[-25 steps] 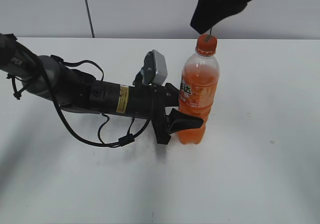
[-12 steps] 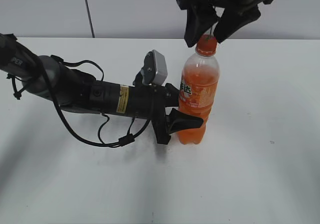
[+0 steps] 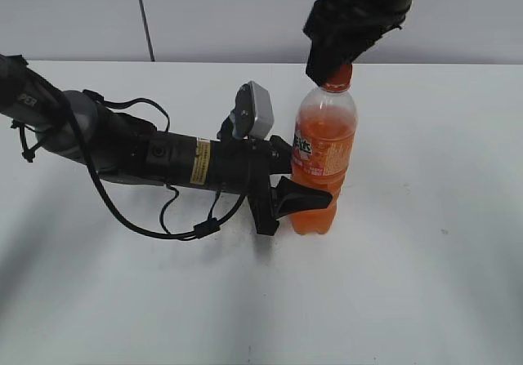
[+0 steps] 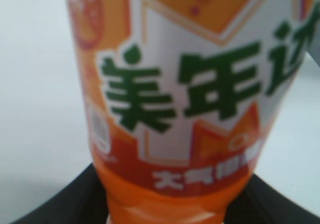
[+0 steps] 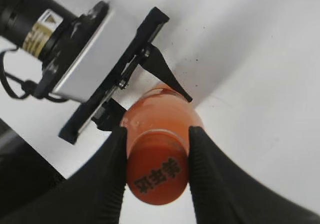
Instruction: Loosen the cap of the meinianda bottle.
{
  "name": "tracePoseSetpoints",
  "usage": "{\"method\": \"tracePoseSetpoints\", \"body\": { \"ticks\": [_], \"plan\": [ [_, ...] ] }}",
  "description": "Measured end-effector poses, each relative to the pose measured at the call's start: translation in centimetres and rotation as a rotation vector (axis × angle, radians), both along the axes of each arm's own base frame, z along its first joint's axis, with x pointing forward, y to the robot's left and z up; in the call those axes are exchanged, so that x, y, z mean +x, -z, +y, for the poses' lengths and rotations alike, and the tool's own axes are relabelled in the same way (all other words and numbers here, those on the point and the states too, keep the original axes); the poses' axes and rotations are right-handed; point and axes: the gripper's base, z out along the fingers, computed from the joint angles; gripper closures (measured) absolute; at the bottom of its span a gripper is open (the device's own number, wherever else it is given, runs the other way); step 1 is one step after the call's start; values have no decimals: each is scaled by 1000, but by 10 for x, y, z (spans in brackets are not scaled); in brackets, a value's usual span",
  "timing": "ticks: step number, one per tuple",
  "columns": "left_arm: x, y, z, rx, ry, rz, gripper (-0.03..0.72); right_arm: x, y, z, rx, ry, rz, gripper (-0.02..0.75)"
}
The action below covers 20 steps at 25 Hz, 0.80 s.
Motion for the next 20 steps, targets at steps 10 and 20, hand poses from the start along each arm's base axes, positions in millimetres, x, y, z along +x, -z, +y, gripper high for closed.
{"method": "tracePoseSetpoints", "body": {
  "ticks": [10,20],
  "plan": [
    [0,0,0,2,-1,-3,305,-2,0,0,-183,-813,-230,463],
    [0,0,0,0,-2,-1,305,-12,-19,-2,-29,-367,-133,116]
  ]
}}
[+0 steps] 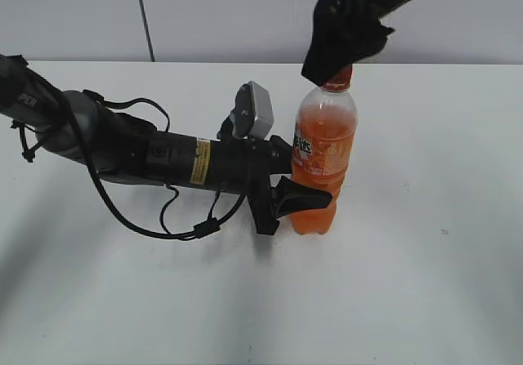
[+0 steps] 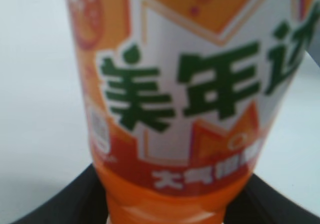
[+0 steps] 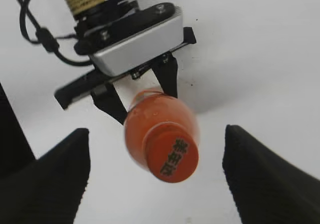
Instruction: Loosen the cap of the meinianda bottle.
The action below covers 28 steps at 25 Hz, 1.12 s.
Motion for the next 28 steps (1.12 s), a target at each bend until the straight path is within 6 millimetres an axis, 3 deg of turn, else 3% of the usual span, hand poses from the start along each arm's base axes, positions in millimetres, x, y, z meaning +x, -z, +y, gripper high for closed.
{"method": "tracePoseSetpoints", "body": {
  "ticks": [6,9,18,20,22,23,26,28],
  "plan": [
    [0,0,0,0,0,1,305,-4,-12,-8,136,577,148,255],
    [0,0,0,0,0,1,305,-4,-11,-7,160,667,185,276],
    [0,0,0,-1,0,1,305,8,13,-1,125,731,247,292],
    [0,0,0,-1,0,1,305,8,15,0,122,733,251,333],
    [0,0,0,-1,0,1,305,8,15,0,122,733,250,442],
    [0,0,0,-1,0,1,305,8,15,0,118,719,246,474],
    [0,0,0,-1,0,1,305,9,15,0,96,630,215,471],
    [0,0,0,-1,0,1,305,8,15,0,56,471,164,471]
  ]
}}
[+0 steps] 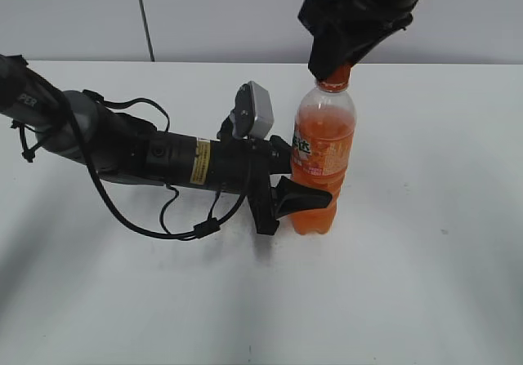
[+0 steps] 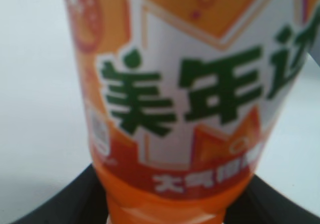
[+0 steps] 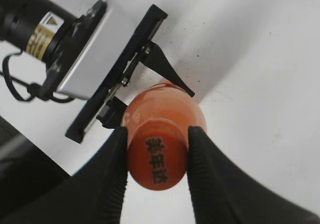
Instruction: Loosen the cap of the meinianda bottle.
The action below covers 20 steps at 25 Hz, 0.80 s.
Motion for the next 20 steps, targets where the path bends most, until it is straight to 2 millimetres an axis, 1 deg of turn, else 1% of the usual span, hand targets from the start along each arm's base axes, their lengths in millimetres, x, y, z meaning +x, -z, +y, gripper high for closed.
{"method": "tracePoseSetpoints", "body": {
  "ticks": [3,4,6,7,8,10,12,13,14,16,17,18,19,20],
  "plan": [
    [0,0,0,1,-1,0,305,0,0,0,-91,-391,-116,471],
    [0,0,0,1,-1,0,305,0,0,0,-130,-548,-165,471],
    [0,0,0,1,-1,0,305,-1,-1,0,-190,-786,-237,471],
    [0,0,0,2,-1,0,305,-1,-1,0,-209,-861,-260,471],
    [0,0,0,2,-2,0,305,-1,-1,0,-219,-901,-272,471],
    [0,0,0,2,-2,0,305,-1,-1,0,-222,-906,-274,471],
    [0,0,0,2,-2,0,305,-1,-1,0,-212,-865,-262,471],
    [0,0,0,2,-2,0,305,-1,-2,0,-202,-827,-252,451],
    [0,0,0,2,-2,0,305,-1,-2,0,-189,-778,-239,392],
    [0,0,0,1,-1,0,305,-2,-5,-1,-154,-650,-209,220],
    [0,0,0,1,-1,0,305,-4,-9,-2,-129,-571,-194,153],
    [0,0,0,1,-1,0,305,-7,-14,-3,-104,-501,-184,125],
    [0,0,0,1,-1,0,305,-10,-19,-4,-72,-413,-168,120],
    [0,0,0,1,-1,0,305,-12,-24,-6,-44,-331,-155,134]
  ]
}}
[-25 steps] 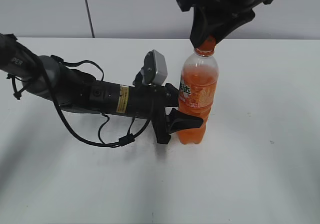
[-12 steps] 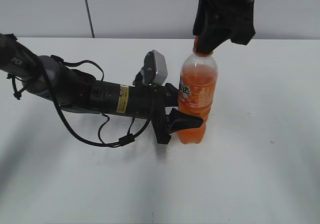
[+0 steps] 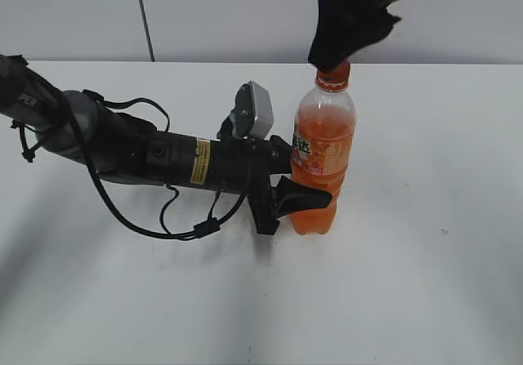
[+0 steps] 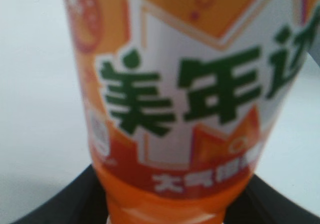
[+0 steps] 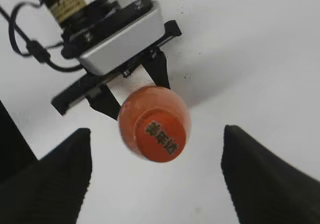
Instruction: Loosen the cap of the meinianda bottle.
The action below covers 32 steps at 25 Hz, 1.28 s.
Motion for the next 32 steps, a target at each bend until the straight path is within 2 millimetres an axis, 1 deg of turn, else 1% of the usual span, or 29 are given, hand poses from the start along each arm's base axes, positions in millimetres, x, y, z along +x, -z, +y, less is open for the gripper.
{"method": "tracePoseSetpoints", "body": {
  "ticks": [1,2,4,6,8,11,13,22,25,29,32],
  "plan": [
    [0,0,0,0,0,0,305,-4,-7,-2,41,99,21,162],
    [0,0,0,0,0,0,305,-6,-11,-4,80,201,49,205],
    [0,0,0,0,0,0,305,-9,-15,-5,153,407,116,256],
    [0,0,0,0,0,0,305,-9,-14,-5,181,505,155,277],
    [0,0,0,0,0,0,305,-7,-6,-4,176,554,190,284],
    [0,0,0,0,0,0,305,-2,16,-4,113,584,223,288],
    [0,0,0,-2,1,0,305,1,24,-3,92,590,232,288],
    [0,0,0,-2,1,0,305,5,25,1,136,582,218,296],
    [0,0,0,-2,1,0,305,6,28,2,125,583,229,345],
    [0,0,0,-1,0,0,305,9,36,4,105,575,243,431],
    [0,0,0,-1,0,1,305,8,36,3,80,509,228,439]
  ]
}}
